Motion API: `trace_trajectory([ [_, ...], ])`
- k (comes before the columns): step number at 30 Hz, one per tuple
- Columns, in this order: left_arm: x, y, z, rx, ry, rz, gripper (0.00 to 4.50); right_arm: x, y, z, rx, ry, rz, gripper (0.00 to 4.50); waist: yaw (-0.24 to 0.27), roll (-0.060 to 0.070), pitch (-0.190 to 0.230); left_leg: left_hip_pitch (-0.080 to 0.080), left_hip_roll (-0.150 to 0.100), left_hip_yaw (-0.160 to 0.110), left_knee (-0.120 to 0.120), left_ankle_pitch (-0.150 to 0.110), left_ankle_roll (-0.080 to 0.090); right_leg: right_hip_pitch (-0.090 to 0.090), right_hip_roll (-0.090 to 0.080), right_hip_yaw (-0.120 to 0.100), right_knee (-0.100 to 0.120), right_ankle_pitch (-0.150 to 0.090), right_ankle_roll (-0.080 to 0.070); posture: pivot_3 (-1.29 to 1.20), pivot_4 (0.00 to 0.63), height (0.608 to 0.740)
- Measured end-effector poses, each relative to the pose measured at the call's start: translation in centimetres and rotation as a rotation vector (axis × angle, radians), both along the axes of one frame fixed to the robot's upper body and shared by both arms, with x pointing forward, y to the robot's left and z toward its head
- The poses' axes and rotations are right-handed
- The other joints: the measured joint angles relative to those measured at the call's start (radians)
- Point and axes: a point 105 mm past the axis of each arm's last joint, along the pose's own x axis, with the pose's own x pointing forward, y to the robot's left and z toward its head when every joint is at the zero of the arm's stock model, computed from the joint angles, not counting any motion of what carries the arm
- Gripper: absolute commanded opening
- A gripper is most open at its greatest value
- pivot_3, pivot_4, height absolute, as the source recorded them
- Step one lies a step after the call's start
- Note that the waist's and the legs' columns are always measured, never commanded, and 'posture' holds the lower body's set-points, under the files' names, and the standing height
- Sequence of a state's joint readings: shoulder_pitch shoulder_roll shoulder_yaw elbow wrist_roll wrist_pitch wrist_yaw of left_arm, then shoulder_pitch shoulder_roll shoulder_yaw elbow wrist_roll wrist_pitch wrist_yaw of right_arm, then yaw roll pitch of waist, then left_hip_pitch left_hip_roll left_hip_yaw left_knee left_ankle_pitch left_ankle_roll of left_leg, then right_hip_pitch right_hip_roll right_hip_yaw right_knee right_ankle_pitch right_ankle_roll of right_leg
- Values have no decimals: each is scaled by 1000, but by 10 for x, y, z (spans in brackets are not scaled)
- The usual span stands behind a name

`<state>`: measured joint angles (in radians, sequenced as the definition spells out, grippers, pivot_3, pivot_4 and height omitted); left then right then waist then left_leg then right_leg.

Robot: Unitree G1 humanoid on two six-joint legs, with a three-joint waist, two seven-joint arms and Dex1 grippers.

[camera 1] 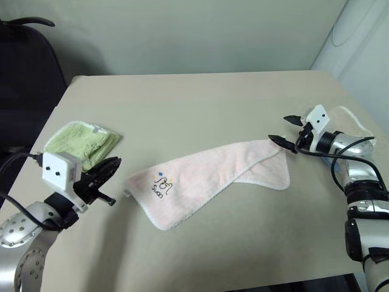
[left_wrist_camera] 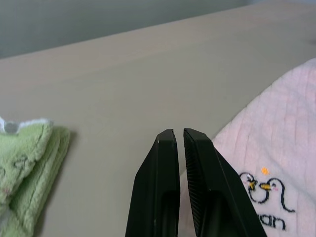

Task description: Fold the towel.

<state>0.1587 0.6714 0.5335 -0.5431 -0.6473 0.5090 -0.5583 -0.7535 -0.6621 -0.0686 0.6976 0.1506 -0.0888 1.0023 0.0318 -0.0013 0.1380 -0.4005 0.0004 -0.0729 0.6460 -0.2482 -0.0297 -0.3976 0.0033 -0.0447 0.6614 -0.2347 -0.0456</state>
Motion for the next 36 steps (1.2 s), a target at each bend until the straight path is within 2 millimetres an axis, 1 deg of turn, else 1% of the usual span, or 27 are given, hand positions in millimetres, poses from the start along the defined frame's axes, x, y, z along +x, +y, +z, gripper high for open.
trace_trajectory([
  [2,2,-2,1,-2,-5,-9,371,-1,-2,1,4,-3,-6,4479,0,0,0,0,0,0,0,0,0,0,0,0,0,0,0,0,150,740],
  [4,10,-4,2,-14,-10,-22,371,-3,-3,1,7,-12,-17,4479,4,0,0,0,0,0,0,0,0,0,0,0,0,0,0,0,150,740],
  [7,17,-9,-1,-15,1,-42,371,-6,-6,0,9,-14,-27,4479,1,0,0,0,0,0,0,0,0,0,0,0,0,0,0,0,150,740],
  [13,19,-15,-3,20,13,-81,371,-8,-19,8,-45,-39,-62,4479,-2,0,0,0,0,0,0,0,0,0,0,0,0,0,0,0,150,740],
  [17,19,-21,-8,40,38,-126,371,-7,-25,20,-162,-78,-55,4479,-3,0,0,0,0,0,0,0,0,0,0,0,0,0,0,0,150,740],
  [21,16,-30,-16,85,81,-202,371,-3,-24,25,-264,-90,-15,4479,-3,0,0,0,0,0,0,0,0,0,0,0,0,0,0,0,150,740],
  [24,14,-31,-17,98,93,-223,371,2,-24,28,-287,-86,-7,4479,-3,0,0,0,0,0,0,0,0,0,1,0,0,0,0,0,150,740],
  [26,13,-28,-17,96,96,-215,371,3,-25,32,-286,-90,-5,4479,-3,0,0,0,0,0,0,0,0,0,1,0,0,0,0,0,150,740],
  [28,10,-24,-19,95,103,-197,371,2,-27,30,-290,-82,1,4479,-2,0,0,0,0,0,0,0,1,0,1,0,0,0,0,0,150,740],
  [32,4,-22,-28,77,130,-182,371,0,-33,20,-311,-56,1,4479,-2,0,0,0,1,0,0,0,1,0,1,0,0,0,0,0,150,740],
  [34,2,-22,-30,78,142,-188,371,0,-36,15,-347,-42,0,4479,-2,0,0,0,1,0,0,0,0,0,1,0,0,0,0,0,150,740],
  [36,1,-23,-29,84,143,-204,371,0,-36,12,-410,-38,20,4479,-3,0,0,0,1,0,0,0,0,0,1,0,1,0,0,0,150,740],
])
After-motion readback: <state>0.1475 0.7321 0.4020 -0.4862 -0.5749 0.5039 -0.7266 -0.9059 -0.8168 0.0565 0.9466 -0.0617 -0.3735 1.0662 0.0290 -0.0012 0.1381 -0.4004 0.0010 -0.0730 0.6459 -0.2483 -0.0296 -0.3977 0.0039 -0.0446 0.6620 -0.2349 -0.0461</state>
